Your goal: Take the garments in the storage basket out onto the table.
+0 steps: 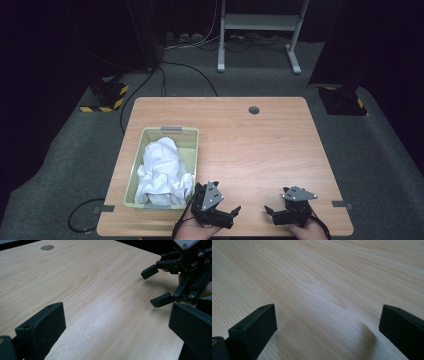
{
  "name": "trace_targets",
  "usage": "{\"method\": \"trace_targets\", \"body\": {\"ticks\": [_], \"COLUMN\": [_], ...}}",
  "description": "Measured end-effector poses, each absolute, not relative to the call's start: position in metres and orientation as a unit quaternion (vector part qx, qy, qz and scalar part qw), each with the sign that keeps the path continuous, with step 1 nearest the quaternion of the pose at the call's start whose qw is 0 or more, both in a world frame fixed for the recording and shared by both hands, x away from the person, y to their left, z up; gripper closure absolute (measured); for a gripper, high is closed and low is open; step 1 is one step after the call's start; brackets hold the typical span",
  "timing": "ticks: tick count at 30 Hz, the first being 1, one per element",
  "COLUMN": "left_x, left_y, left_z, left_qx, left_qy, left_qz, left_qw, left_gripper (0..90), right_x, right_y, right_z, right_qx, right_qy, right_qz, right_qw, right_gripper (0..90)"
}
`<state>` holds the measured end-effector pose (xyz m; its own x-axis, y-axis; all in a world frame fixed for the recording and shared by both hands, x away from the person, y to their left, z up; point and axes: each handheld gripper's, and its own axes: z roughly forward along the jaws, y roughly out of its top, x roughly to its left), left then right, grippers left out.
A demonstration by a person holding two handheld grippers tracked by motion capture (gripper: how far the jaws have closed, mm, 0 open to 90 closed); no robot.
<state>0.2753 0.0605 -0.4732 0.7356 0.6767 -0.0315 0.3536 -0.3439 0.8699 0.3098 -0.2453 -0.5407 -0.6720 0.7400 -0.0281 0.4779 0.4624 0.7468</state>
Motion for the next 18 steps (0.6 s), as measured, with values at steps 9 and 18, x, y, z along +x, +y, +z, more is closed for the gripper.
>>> {"method": "trace_targets", "body": {"ticks": [9, 18], "left_x": [0.277, 0.278], "left_y": [0.068, 0.077], "left_z": [-0.471, -0.469], "left_qx": [0.796, 0.792], "left_qy": [0.336, 0.340], "left_qz": [0.177, 0.186], "left_qw": [0.472, 0.472], "left_gripper": [1.5, 1.4], "right_x": [0.310, 0.310], "right_y": [-0.245, -0.246], "right_z": [-0.541, -0.541], "right_qx": [0.364, 0.364], "right_qy": [0.836, 0.836], "right_qz": [0.370, 0.370], "right_qw": [0.178, 0.178], "right_gripper": [0.8, 0.8]}}
